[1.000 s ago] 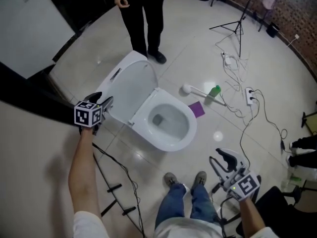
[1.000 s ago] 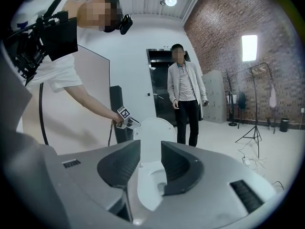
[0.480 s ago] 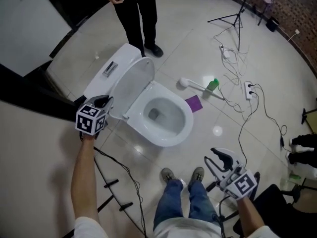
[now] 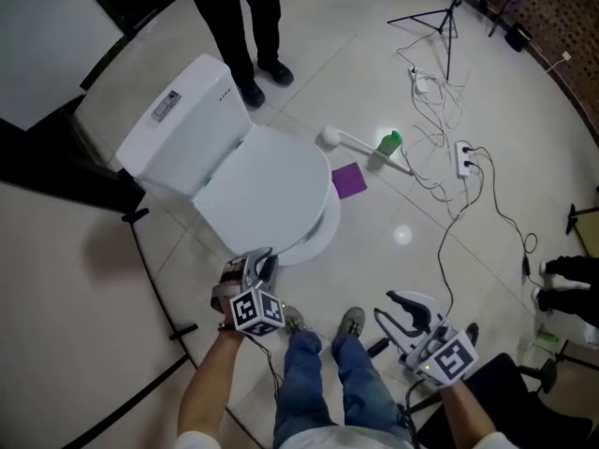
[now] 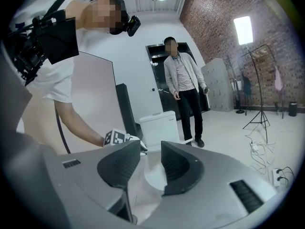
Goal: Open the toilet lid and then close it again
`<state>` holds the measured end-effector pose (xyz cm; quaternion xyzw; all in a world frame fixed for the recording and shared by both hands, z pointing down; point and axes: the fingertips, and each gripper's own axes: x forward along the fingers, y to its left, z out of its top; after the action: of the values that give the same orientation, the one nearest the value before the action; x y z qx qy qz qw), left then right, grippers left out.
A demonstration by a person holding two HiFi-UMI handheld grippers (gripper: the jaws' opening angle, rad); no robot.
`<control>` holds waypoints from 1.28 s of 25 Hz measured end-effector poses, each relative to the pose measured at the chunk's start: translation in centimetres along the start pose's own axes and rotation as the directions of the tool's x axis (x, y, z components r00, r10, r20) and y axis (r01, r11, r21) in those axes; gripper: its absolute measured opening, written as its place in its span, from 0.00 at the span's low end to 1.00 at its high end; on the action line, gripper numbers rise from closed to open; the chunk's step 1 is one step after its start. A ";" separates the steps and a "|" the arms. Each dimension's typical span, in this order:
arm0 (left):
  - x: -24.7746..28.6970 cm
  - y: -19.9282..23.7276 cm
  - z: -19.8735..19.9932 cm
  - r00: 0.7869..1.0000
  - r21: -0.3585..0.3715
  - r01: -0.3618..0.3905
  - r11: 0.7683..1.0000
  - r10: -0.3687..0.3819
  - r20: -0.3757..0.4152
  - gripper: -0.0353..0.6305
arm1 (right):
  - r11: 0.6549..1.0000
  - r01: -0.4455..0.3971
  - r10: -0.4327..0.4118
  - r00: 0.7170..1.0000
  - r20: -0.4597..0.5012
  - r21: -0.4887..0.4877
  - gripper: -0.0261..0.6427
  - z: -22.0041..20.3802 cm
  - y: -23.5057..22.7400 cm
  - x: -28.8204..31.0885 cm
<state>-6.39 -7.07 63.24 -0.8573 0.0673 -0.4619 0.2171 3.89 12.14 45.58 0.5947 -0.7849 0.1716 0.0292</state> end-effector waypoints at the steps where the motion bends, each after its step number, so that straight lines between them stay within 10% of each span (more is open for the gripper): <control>1: 1.3 -1.8 -0.5 1.000 0.017 0.008 1.000 -0.008 -0.017 0.14 | 1.000 -0.001 0.001 1.000 -0.011 0.004 0.23 -1.0 -0.4 -0.6; 8: 10.4 -10.3 -4.8 0.982 0.081 0.136 0.987 -0.124 -0.144 0.18 | 0.999 0.013 -0.011 0.997 -0.073 0.037 0.23 -7.8 -3.6 -2.8; 18: 15.5 -13.5 -7.3 0.950 -0.130 0.252 0.959 -0.271 -0.153 0.20 | 0.999 0.017 -0.011 0.993 -0.120 0.048 0.23 -12.5 -5.1 -3.1; 25: 9.5 -10.4 1.5 0.952 -0.343 0.286 0.895 -0.226 0.205 0.20 | 0.999 0.038 -0.037 0.993 -0.112 0.003 0.23 -10.3 -6.4 -2.8; 29: 2.5 -6.0 8.2 0.889 -0.470 0.327 0.820 -0.098 0.448 0.20 | 0.997 0.059 -0.062 0.996 -0.067 -0.040 0.23 -6.4 -7.2 -2.8; 32: -3.5 -2.6 12.5 0.825 -0.470 0.329 0.819 -0.008 0.565 0.20 | 0.994 0.070 -0.072 0.997 -0.022 -0.079 0.23 -2.6 -7.2 -3.1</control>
<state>1.69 0.26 55.74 -0.9794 0.0534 -0.1812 -0.0712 11.23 14.10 48.90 0.6182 -0.7691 0.1469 0.0684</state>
